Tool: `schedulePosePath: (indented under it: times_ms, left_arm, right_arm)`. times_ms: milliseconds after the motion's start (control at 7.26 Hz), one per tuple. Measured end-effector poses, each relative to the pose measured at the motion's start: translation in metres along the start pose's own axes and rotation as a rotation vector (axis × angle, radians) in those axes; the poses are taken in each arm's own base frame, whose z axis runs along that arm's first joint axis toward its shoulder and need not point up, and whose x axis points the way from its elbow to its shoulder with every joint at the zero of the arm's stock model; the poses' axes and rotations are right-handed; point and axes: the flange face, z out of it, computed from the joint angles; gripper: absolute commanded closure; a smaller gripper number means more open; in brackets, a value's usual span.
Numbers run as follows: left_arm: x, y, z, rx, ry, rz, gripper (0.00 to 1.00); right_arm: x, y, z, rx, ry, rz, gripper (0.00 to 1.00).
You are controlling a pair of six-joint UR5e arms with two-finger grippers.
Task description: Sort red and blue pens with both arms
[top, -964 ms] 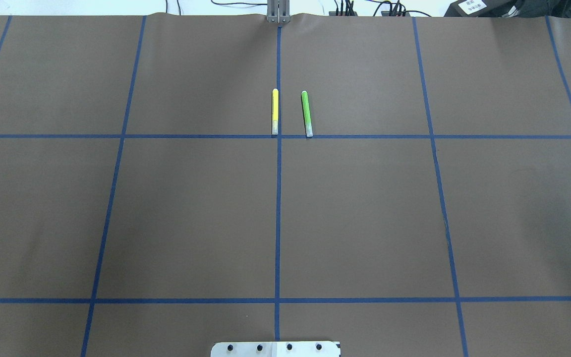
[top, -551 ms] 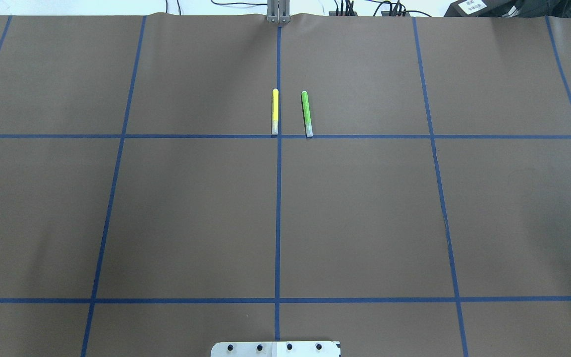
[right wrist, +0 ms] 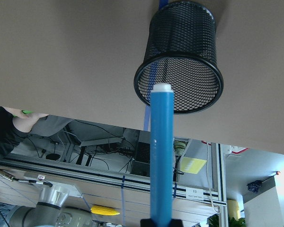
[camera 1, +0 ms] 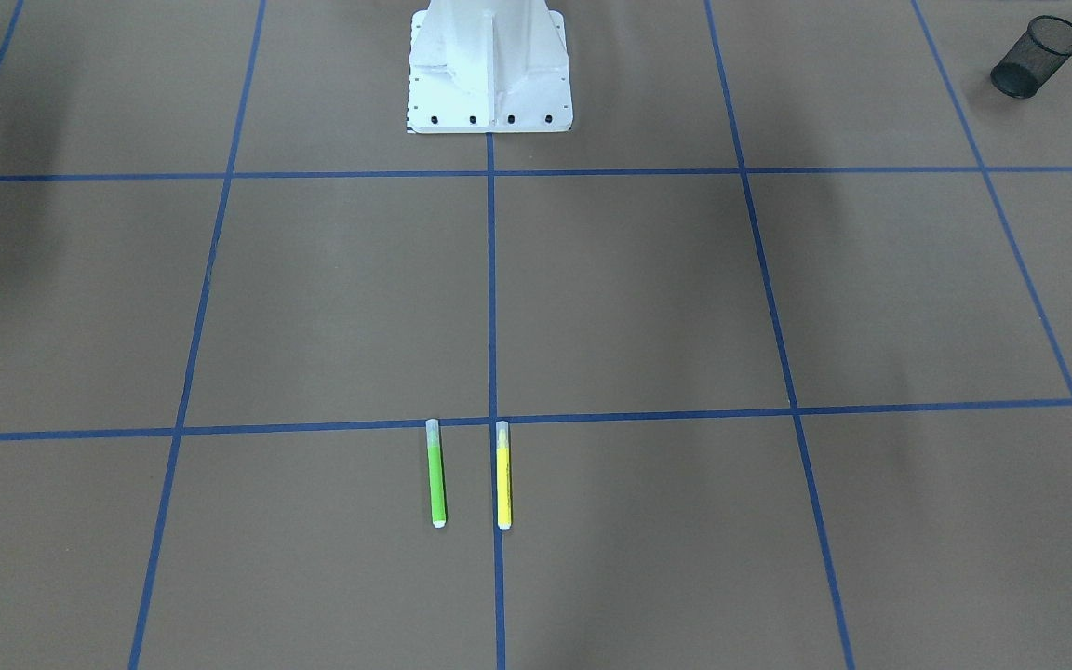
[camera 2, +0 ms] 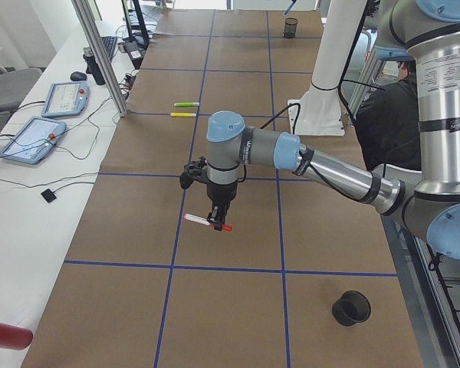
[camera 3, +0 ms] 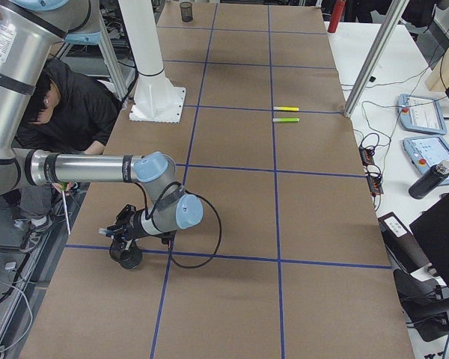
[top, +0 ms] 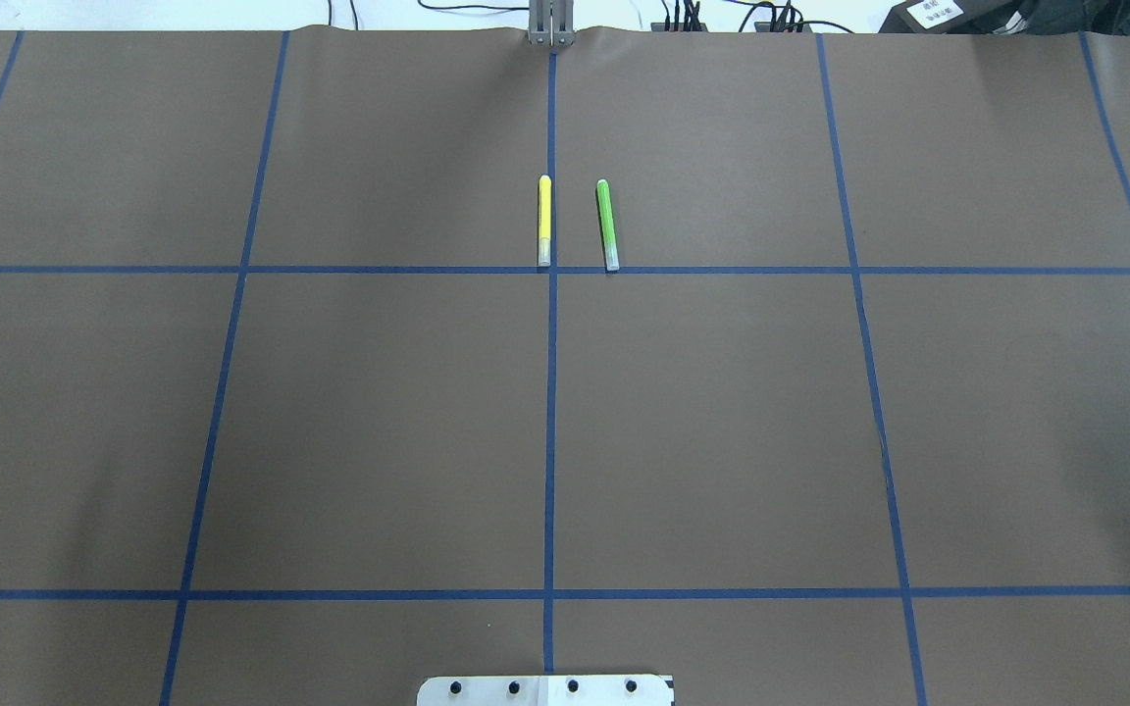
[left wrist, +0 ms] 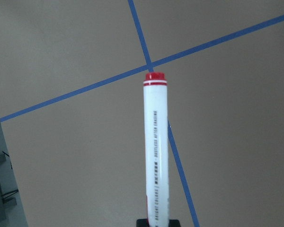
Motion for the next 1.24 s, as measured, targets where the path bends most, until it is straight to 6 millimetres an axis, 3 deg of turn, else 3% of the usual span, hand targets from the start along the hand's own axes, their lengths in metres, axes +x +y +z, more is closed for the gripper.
schedulePosePath:
  times_ms: [1240]
  left_arm:
    - [0.009, 0.0, -0.015, 0.028, -0.001, 0.011, 1.0]
  right_arm:
    - [0.028, -0.011, 0.026, -0.01, -0.114, 0.062, 1.0]
